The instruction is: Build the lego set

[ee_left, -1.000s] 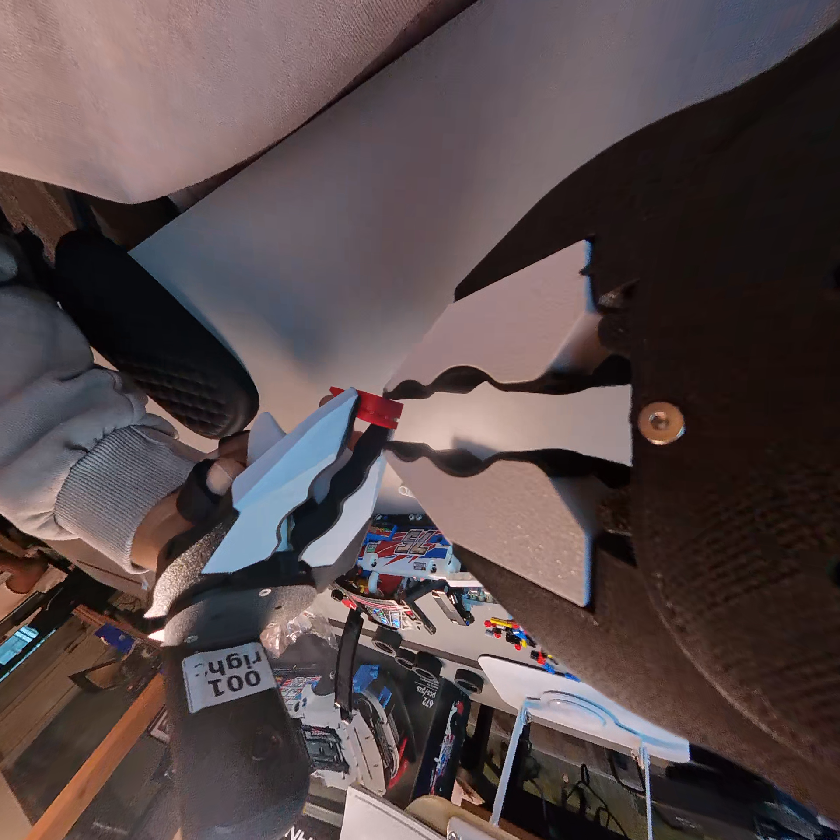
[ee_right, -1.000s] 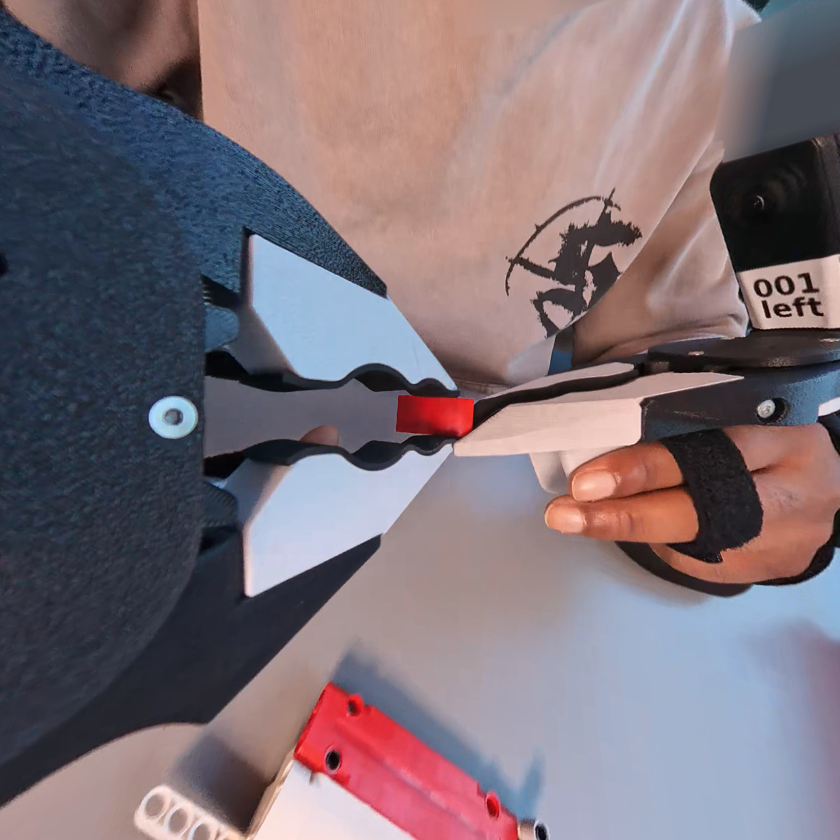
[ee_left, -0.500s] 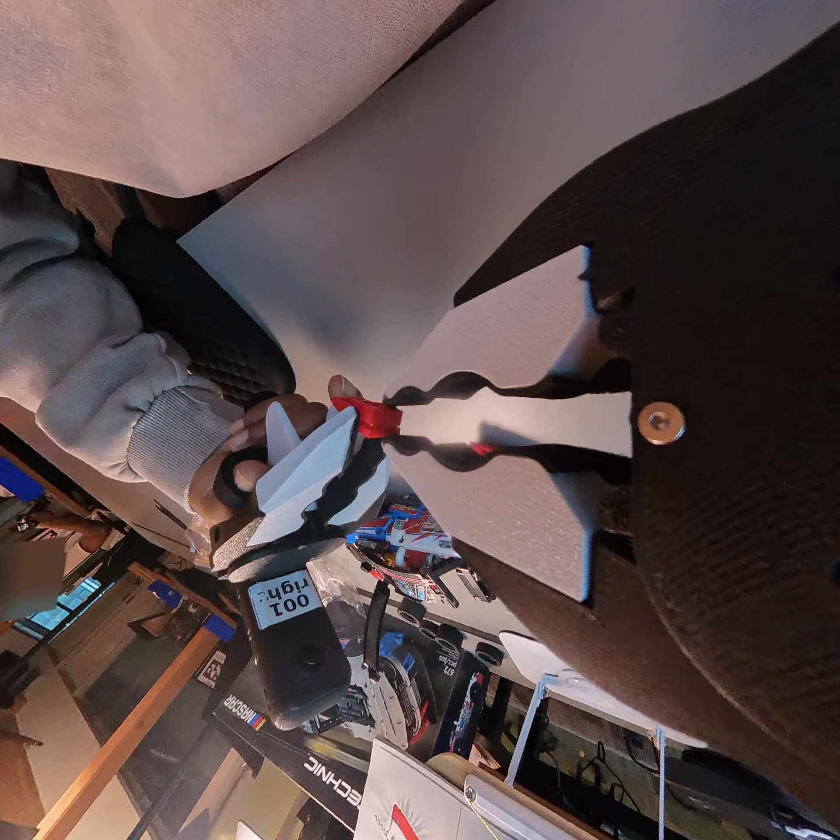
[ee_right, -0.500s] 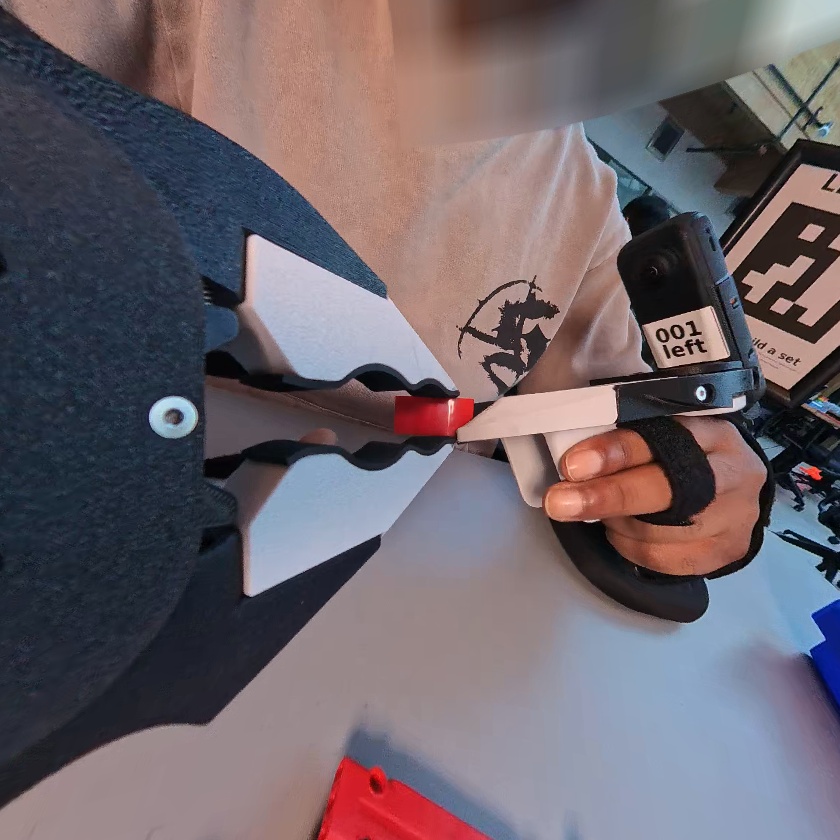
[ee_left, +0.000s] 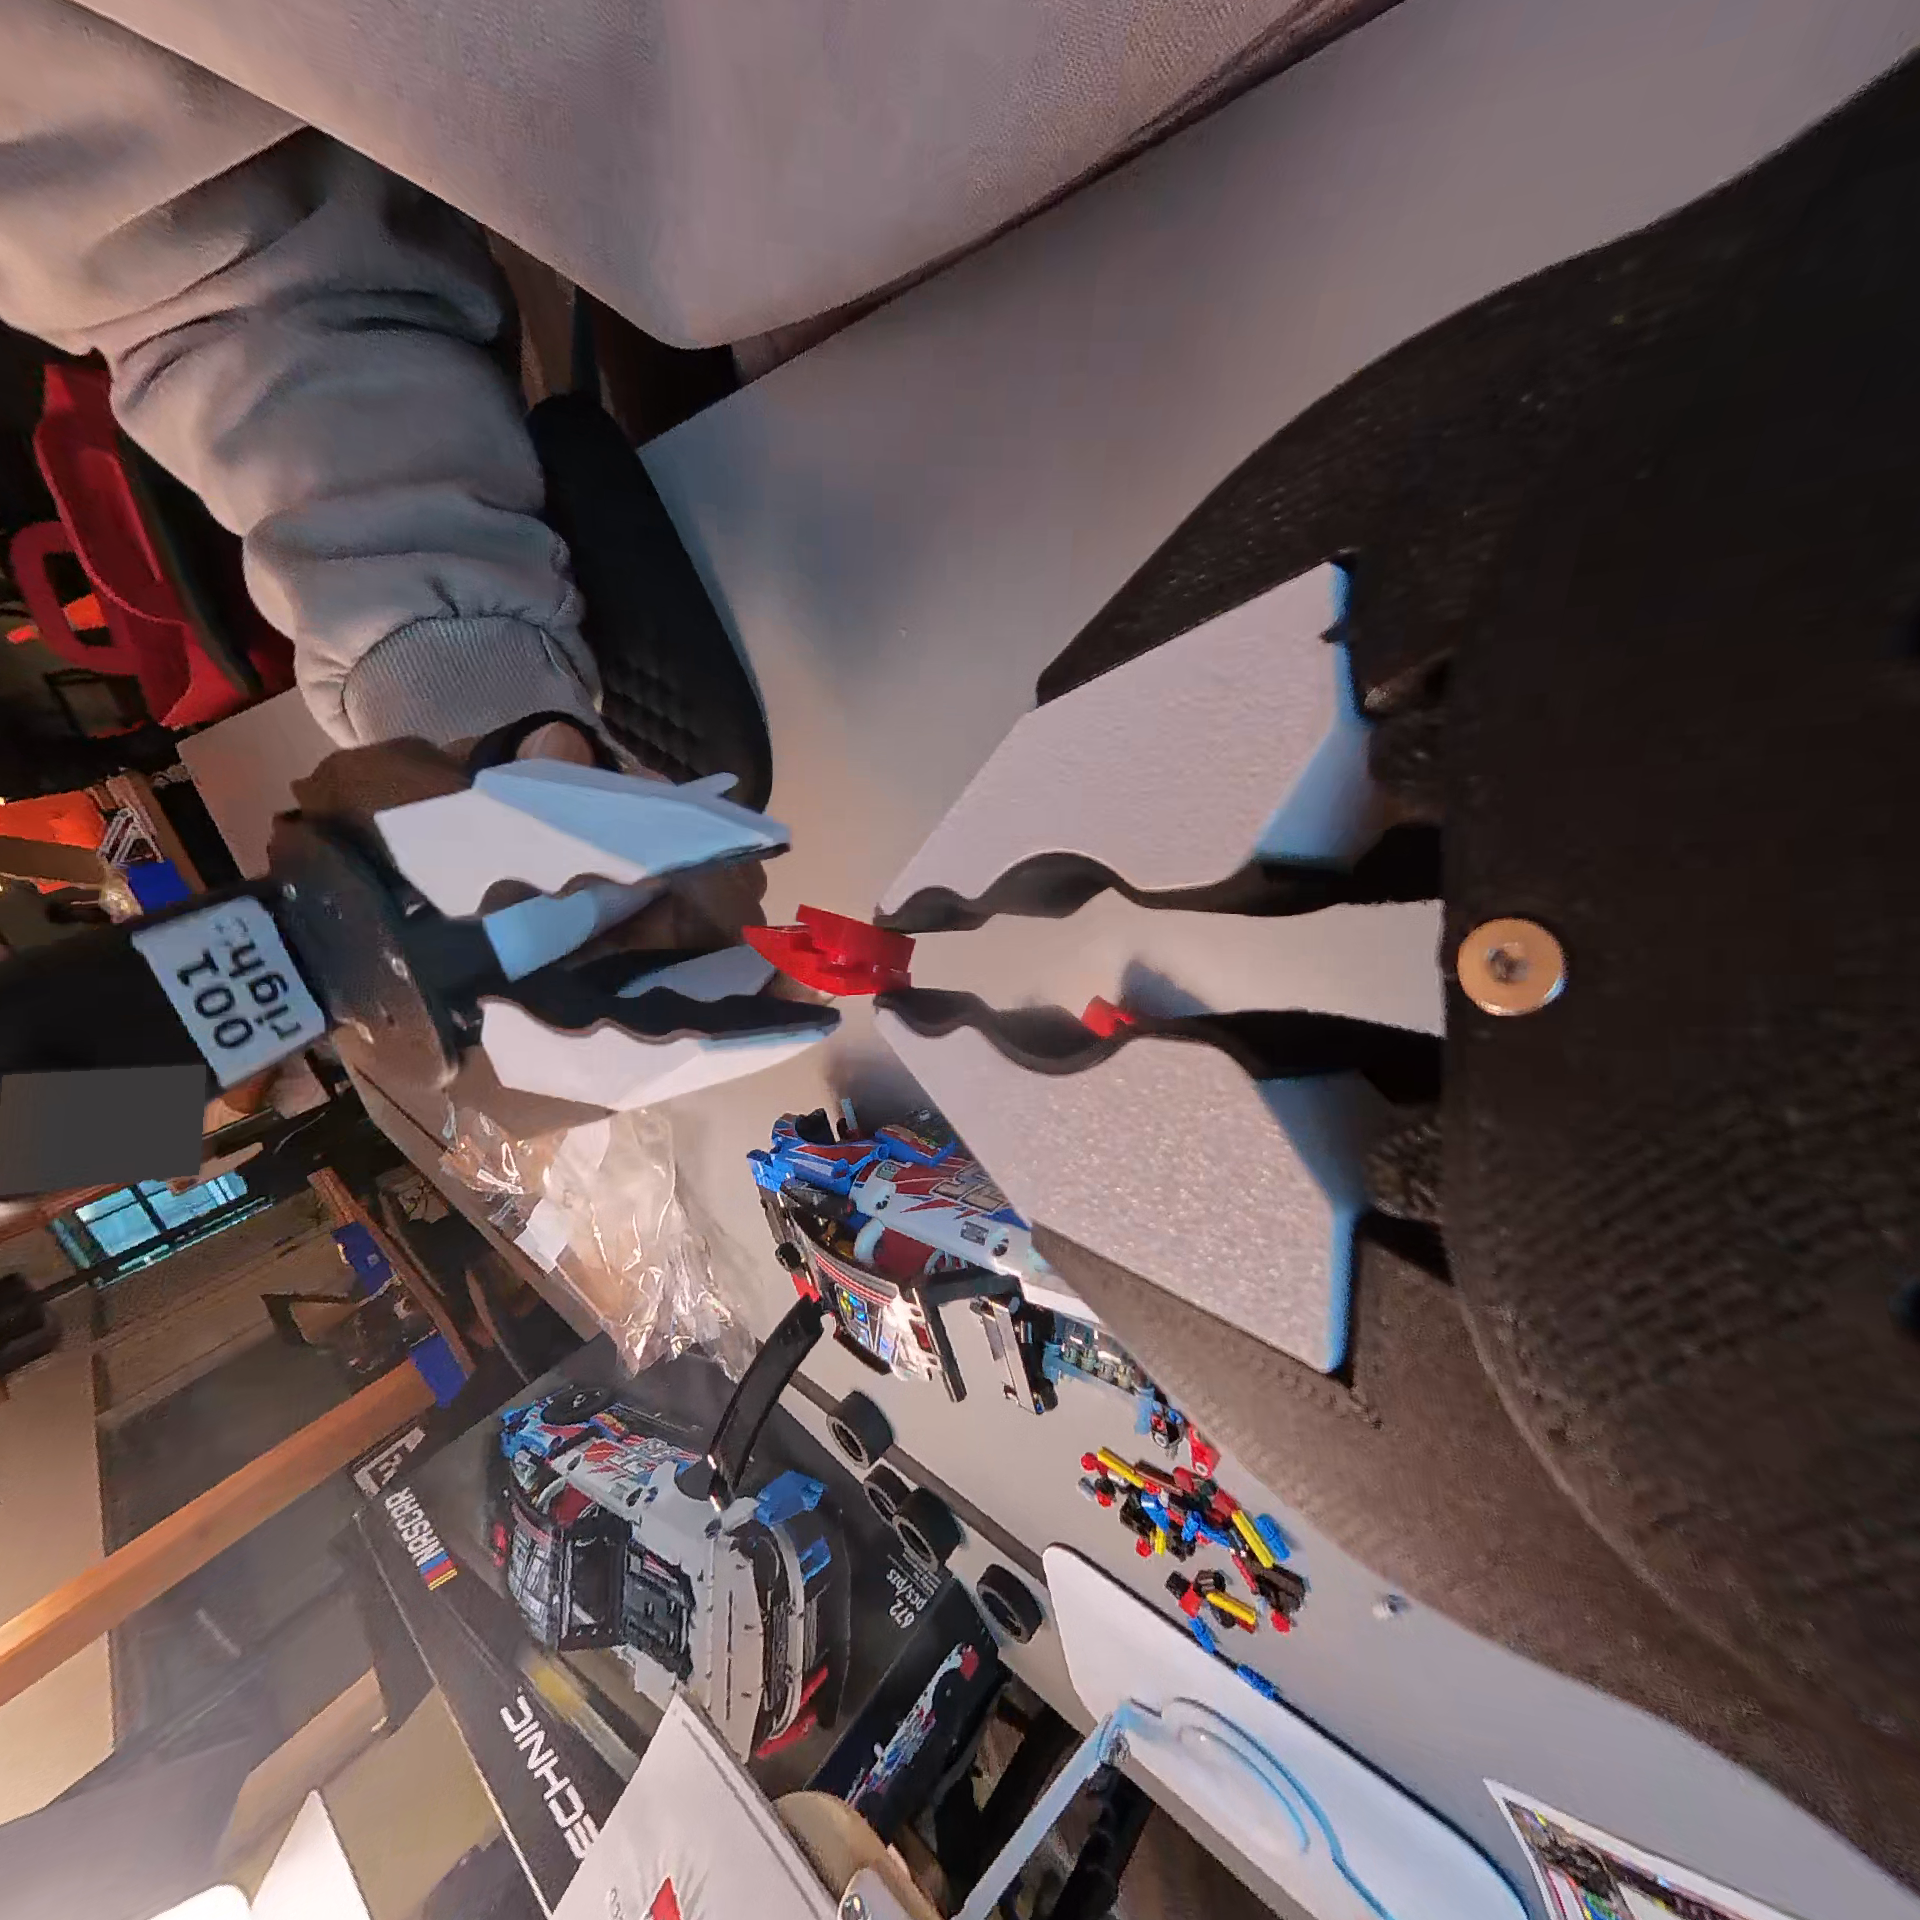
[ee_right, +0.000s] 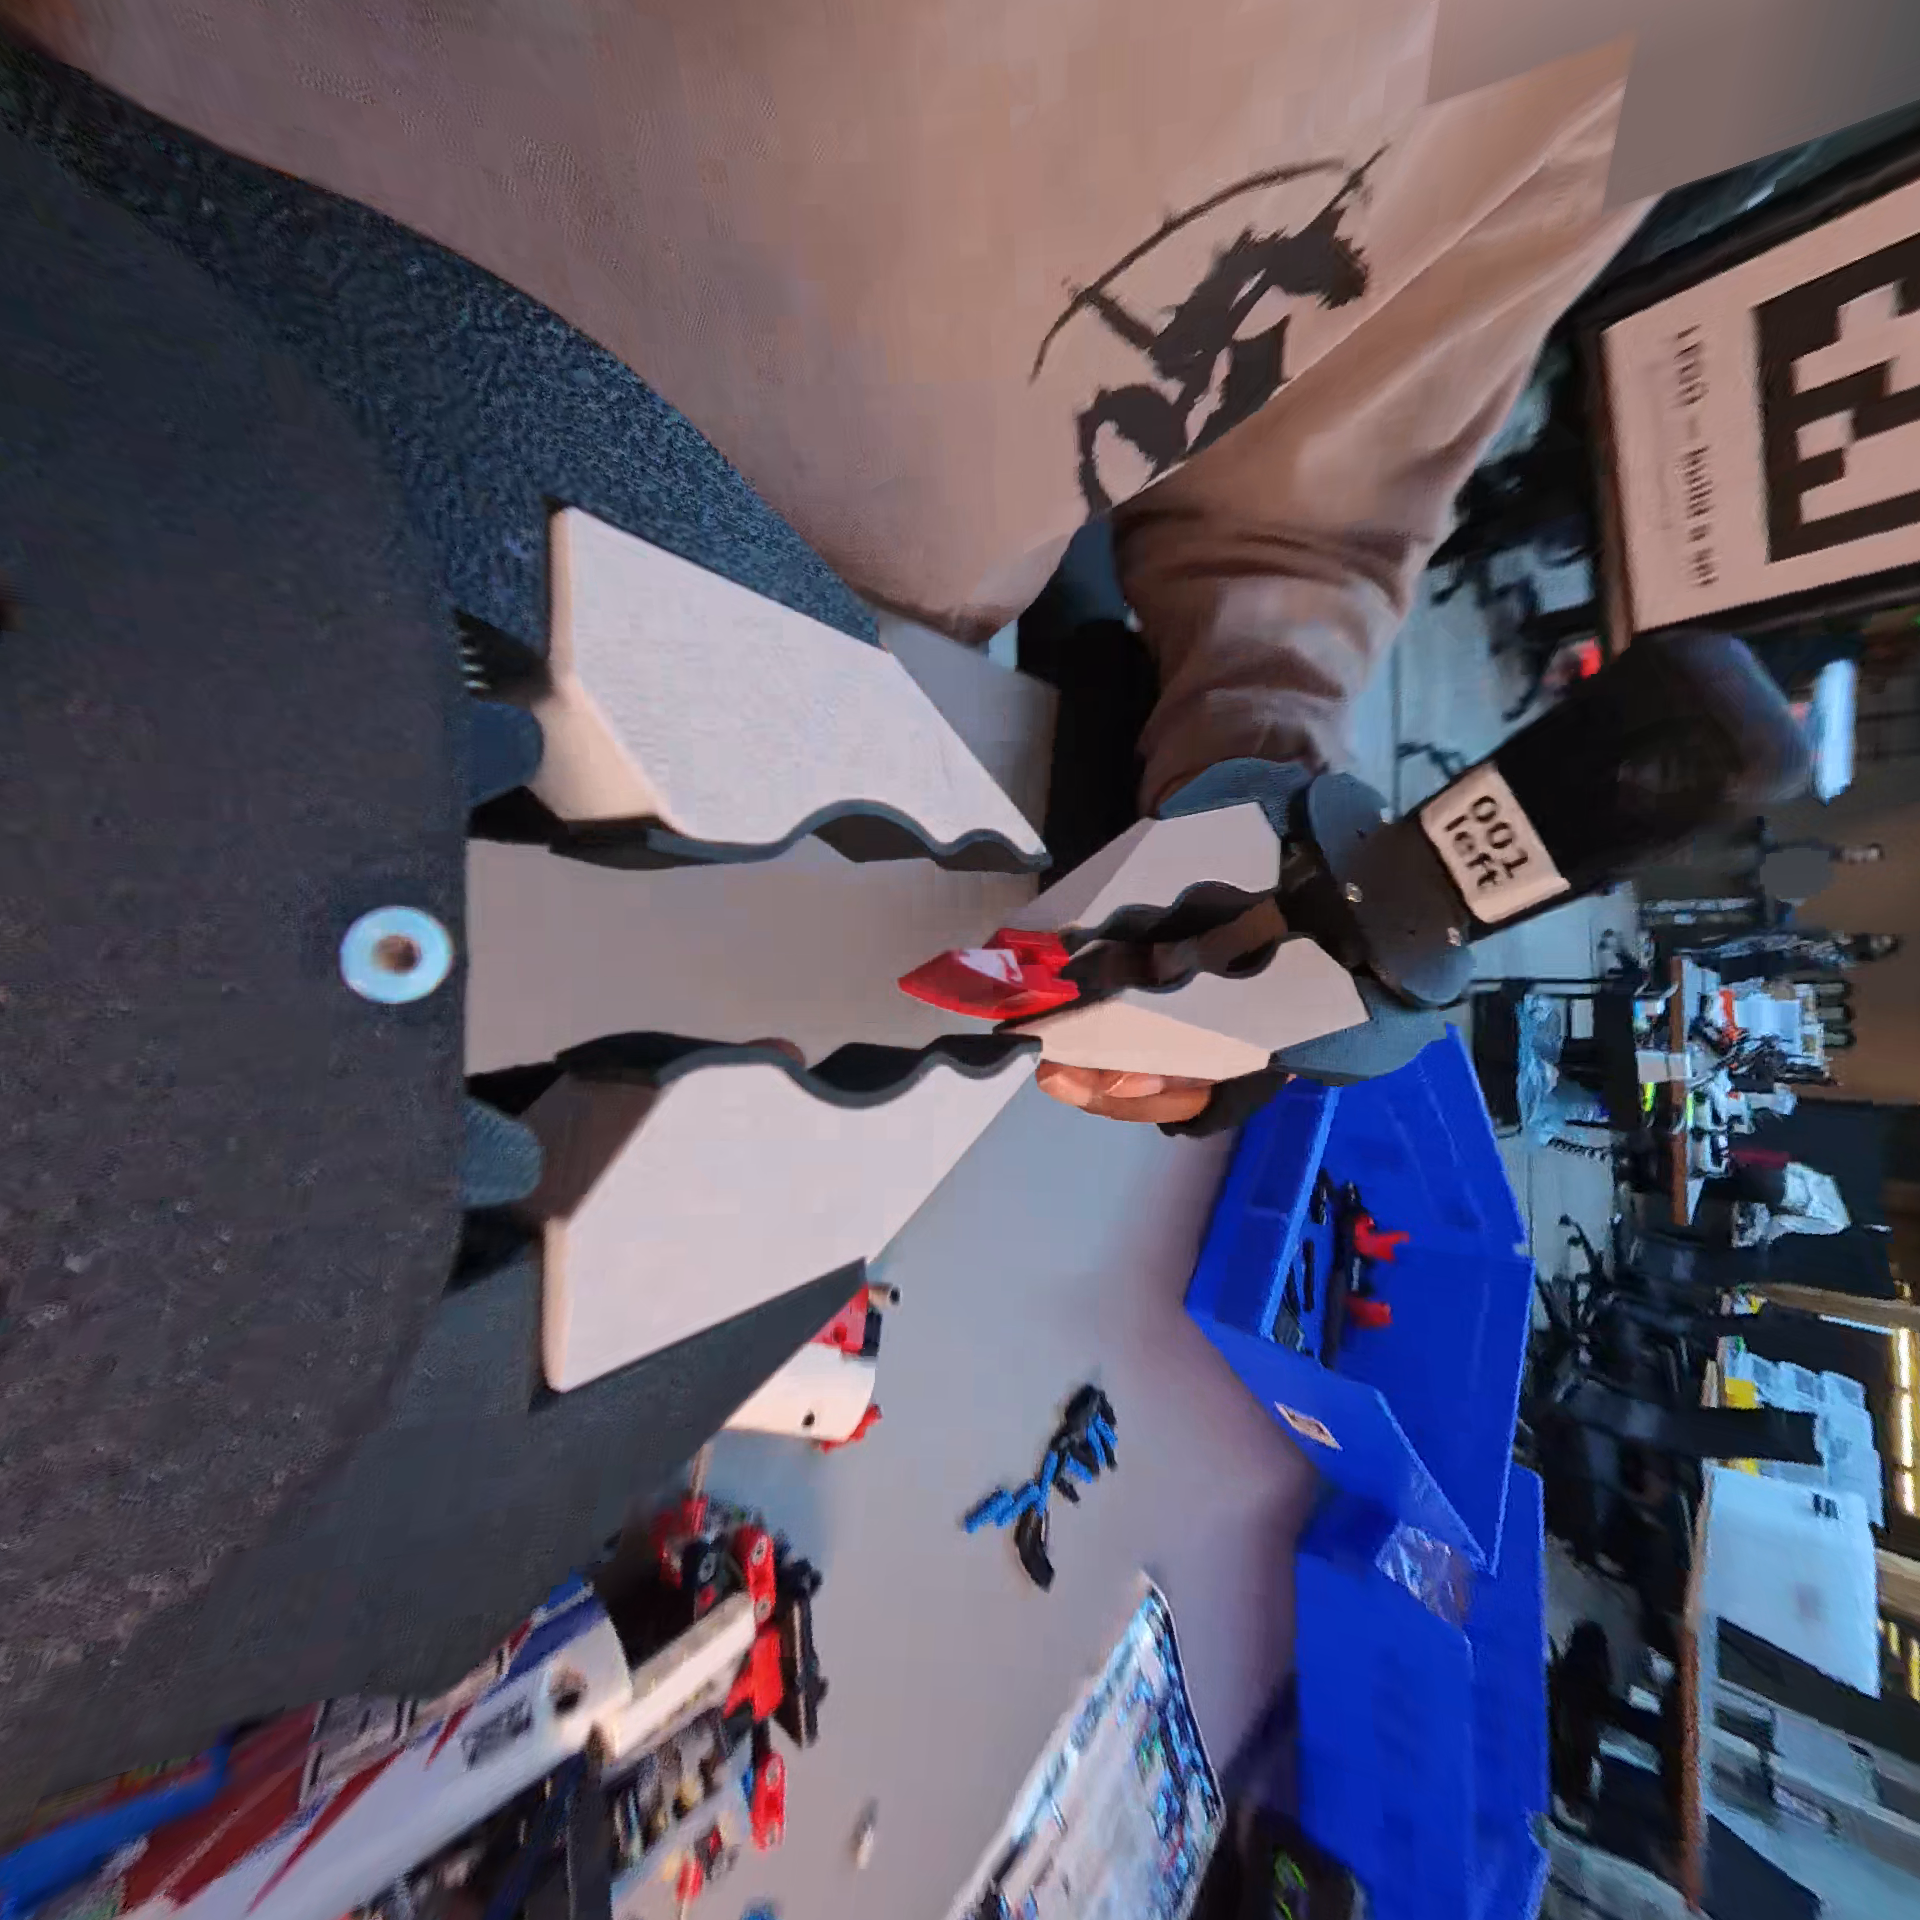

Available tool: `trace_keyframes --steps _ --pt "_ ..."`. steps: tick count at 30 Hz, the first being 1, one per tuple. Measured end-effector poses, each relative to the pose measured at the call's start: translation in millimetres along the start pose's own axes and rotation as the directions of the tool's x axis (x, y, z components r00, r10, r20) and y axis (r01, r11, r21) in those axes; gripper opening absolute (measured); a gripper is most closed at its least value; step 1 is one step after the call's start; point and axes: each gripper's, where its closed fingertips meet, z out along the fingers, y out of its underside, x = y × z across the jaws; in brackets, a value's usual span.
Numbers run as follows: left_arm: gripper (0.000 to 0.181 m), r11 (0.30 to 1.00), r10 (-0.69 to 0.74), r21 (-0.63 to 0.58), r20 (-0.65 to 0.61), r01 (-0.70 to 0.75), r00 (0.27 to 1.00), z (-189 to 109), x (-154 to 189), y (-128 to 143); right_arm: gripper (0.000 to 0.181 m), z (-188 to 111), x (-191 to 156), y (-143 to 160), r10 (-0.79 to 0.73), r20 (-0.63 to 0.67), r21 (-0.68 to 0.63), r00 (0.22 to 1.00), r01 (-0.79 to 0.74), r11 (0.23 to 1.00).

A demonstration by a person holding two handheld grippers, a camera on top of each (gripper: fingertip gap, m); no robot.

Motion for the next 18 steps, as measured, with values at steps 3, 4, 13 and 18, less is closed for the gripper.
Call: trace_keyframes --steps 3,4,13,18 --pt "0.009 0.998 -0.063 0.021 -0.023 0.063 0.998 0.7 0.1 -3.2 0.015 2.0 4.3 4.0 -0.24 -0.129 -0.066 0.962 0.234 0.97" --pt "0.009 0.997 -0.069 0.022 -0.022 0.07 0.997 0.6 -0.3 -3.6 0.01 2.7 3.7 2.0 -0.28 -0.151 -0.065 0.948 0.273 0.96" --pt "0.011 0.971 -0.189 0.128 -0.09 0.2 0.978 -5.9 2.6 -20.8 0.006 2.1 -3.6 -11.8 -0.402 -0.201 -0.017 0.894 0.407 0.913" --pt "0.01 0.975 -0.152 0.149 -0.095 0.165 0.984 -9.5 6.1 -28.9 0.006 1.3 -9.7 -16.1 -0.389 -0.171 0.034 0.905 0.4 0.916"
